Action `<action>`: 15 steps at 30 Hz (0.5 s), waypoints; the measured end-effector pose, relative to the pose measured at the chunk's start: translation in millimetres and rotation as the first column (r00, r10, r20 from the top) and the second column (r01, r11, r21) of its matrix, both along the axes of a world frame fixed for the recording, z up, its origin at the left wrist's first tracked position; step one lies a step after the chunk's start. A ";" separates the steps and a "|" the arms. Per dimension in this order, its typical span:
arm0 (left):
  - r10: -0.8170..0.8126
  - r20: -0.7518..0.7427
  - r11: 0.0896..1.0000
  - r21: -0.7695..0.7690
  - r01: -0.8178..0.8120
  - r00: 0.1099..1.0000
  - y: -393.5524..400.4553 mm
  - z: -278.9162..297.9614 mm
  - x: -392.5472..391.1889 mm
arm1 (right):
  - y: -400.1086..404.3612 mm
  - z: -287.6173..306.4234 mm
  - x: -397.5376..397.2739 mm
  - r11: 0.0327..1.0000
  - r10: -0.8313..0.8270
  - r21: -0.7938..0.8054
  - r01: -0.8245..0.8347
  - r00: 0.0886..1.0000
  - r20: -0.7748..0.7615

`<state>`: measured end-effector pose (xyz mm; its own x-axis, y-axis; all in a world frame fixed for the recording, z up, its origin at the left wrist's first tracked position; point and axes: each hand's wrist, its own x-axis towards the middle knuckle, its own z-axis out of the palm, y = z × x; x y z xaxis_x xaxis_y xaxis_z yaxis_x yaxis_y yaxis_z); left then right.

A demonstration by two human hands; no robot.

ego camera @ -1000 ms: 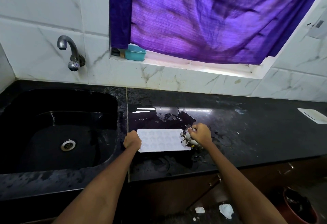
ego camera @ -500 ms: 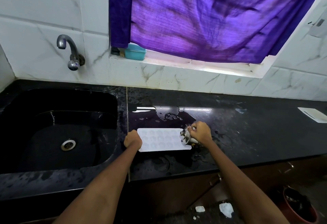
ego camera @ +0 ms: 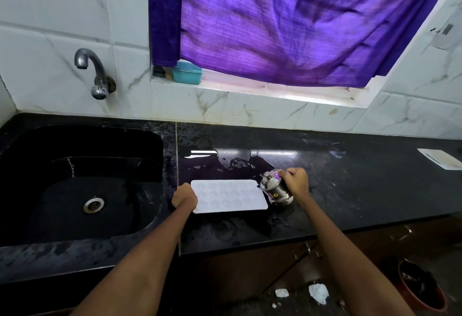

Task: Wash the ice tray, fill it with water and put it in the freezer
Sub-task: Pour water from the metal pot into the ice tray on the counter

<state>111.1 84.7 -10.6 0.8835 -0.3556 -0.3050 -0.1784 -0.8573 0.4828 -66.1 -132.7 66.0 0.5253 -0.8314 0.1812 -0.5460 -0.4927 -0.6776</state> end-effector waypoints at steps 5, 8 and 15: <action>-0.003 0.003 1.000 -0.005 0.003 1.000 -0.7 0.0 0.2 | -7.1 2.7 -4.6 0.998 0.018 -0.066 -0.023 0.997 -0.070; 0.005 0.003 1.000 -0.003 -0.005 1.000 -0.7 0.0 -0.3 | -3.8 -1.5 -5.2 0.992 0.050 -0.106 -0.064 0.990 -0.135; 0.023 0.008 1.000 -0.011 -0.022 1.000 -2.5 -2.4 0.9 | 8.3 -8.7 2.4 0.960 0.098 -0.211 -0.182 0.930 -0.354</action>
<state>111.9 82.2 -12.9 0.8938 -0.3388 -0.2938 -0.1632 -0.8560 0.4905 -63.8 -124.4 57.2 0.6974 -0.6998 0.1549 -0.6347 -0.7034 -0.3200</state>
